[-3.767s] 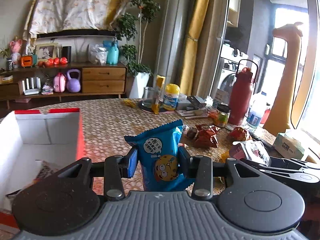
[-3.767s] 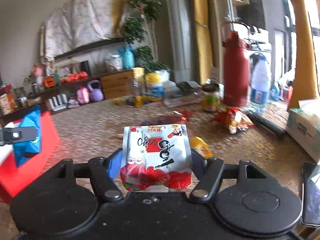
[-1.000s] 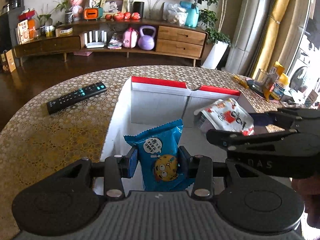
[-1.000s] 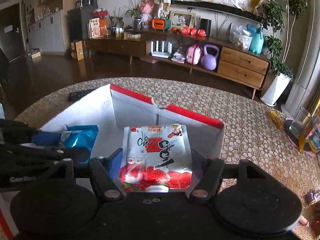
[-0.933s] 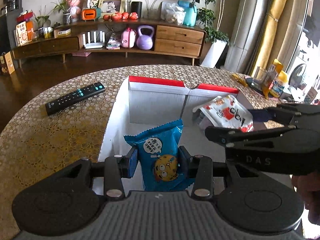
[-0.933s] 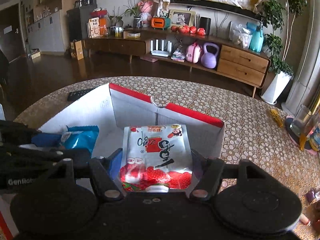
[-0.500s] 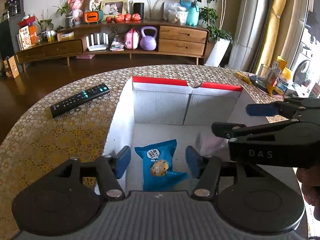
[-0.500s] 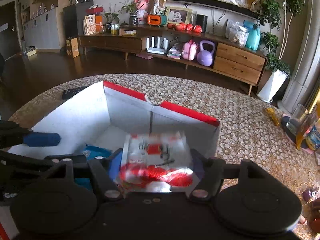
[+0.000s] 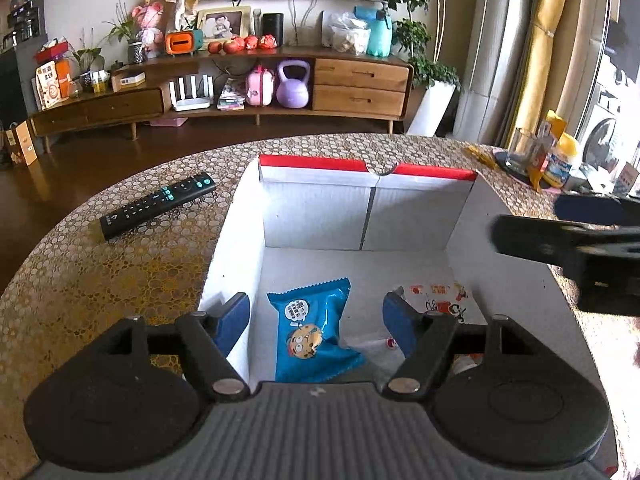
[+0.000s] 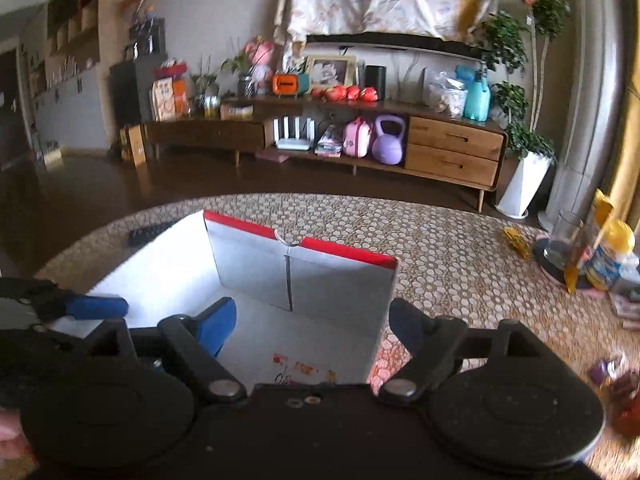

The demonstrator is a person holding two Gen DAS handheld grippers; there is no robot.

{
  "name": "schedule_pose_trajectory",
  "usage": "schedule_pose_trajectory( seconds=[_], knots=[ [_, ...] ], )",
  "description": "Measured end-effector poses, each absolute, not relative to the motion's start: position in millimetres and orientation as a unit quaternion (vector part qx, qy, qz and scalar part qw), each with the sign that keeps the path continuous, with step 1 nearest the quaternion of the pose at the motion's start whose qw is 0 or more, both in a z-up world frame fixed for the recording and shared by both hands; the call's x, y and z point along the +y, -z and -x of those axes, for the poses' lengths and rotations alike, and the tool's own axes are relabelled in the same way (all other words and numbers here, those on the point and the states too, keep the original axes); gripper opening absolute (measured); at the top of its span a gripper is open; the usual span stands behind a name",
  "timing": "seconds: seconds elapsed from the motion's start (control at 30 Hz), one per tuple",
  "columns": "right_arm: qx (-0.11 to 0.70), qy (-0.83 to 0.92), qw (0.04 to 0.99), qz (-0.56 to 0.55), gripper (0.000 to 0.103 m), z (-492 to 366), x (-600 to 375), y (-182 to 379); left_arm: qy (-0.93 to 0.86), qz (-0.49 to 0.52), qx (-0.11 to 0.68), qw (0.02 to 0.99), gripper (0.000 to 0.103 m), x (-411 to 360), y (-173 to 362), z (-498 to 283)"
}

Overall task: Organize snacks
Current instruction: 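Open both grippers to release the bags inside the shoebox, then move both open grippers from the shoebox toward the snacks on the table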

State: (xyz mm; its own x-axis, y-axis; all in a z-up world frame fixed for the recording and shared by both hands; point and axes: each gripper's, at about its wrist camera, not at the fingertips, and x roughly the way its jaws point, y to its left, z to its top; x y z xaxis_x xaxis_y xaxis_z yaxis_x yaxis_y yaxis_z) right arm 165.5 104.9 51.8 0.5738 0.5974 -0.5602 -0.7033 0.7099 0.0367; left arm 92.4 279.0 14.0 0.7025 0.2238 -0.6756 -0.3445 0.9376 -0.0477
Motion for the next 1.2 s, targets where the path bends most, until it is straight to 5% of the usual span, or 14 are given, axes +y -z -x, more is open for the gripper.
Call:
schedule_pose_trajectory(
  seconds=[0.83,0.93,1.2],
  knots=[
    [0.265,-0.296,0.918,-0.004,0.091,-134,-36,-57,-0.213,0.097,0.333,0.914,0.073,266,-19,-71],
    [0.266,-0.276,0.924,-0.009,0.092,-132,-58,-51,-0.196,0.102,0.319,0.922,0.083,252,-27,-66],
    [0.275,-0.223,0.935,-0.024,0.096,-134,-107,-39,-0.146,0.072,0.291,0.943,0.086,194,-52,-65]
  ],
)
